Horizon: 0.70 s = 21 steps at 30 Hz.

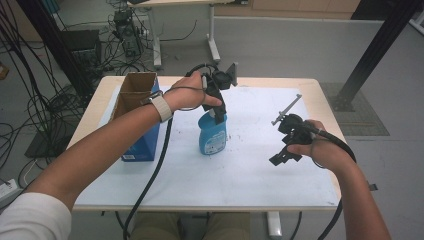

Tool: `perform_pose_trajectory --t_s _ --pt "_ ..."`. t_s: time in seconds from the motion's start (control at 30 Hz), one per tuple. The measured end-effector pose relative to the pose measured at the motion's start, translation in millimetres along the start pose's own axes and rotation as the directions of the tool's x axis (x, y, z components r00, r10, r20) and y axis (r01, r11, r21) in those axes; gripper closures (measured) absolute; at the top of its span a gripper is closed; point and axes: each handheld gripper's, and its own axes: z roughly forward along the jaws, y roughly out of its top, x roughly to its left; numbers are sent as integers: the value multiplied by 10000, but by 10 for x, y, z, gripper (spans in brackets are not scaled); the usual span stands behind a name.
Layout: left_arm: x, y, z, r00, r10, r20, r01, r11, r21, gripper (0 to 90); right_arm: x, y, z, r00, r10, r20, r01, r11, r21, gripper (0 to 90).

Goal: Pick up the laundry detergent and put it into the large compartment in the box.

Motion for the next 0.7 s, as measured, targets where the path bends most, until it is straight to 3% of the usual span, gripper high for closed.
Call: perform_pose_trajectory --t_s 0.7 --pt "-44 20 95 10000 -47 14 47 10000 27 88 -8 -34 14 10000 -19 -21 19 10000 -60 85"
